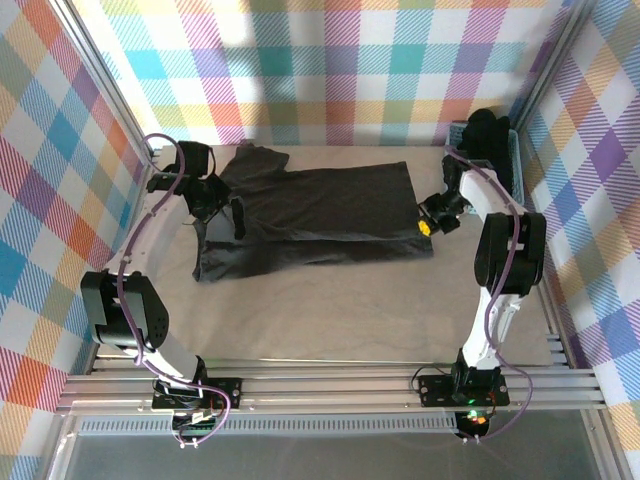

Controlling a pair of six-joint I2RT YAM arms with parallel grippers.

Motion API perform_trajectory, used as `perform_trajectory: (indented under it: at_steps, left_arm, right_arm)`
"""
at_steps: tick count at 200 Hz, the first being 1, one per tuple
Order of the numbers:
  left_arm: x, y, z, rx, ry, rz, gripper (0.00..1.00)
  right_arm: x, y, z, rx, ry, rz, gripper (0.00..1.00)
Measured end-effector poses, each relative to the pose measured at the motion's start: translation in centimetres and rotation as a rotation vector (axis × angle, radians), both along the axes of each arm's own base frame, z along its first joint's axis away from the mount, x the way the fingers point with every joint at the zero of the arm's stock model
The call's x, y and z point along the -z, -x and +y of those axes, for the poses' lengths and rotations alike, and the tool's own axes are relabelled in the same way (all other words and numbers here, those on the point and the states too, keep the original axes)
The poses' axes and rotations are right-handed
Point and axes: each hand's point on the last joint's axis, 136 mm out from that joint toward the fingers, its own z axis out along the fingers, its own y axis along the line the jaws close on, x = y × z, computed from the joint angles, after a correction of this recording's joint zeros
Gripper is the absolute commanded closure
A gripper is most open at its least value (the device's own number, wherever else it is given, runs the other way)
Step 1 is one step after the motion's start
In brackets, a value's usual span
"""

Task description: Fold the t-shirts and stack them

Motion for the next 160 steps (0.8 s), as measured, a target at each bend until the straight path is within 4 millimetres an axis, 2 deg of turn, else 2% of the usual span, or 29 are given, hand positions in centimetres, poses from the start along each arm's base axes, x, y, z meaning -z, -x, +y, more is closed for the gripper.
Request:
perform_trajectory:
  at_steps: [35, 95, 160]
  left_arm:
    - [0.6, -0.2, 0.5, -0.009, -0.01, 0.014, 1.0]
    - [2.7, -0.5, 1.5, -0.021, -0.04, 0.067, 1.0]
    - [3.0, -0.8, 2.5, -0.045, -0.07, 0.084, 1.0]
  right_arm:
    - [0.8, -0.4, 0.2, -0.005, 0.002, 0.014, 1.0]
    - [0.4, -2.0, 0.2, -0.012, 0.012, -0.016, 1.0]
    - [0.9, -3.2, 0.3, -0.04, 0.029, -0.013, 1.0]
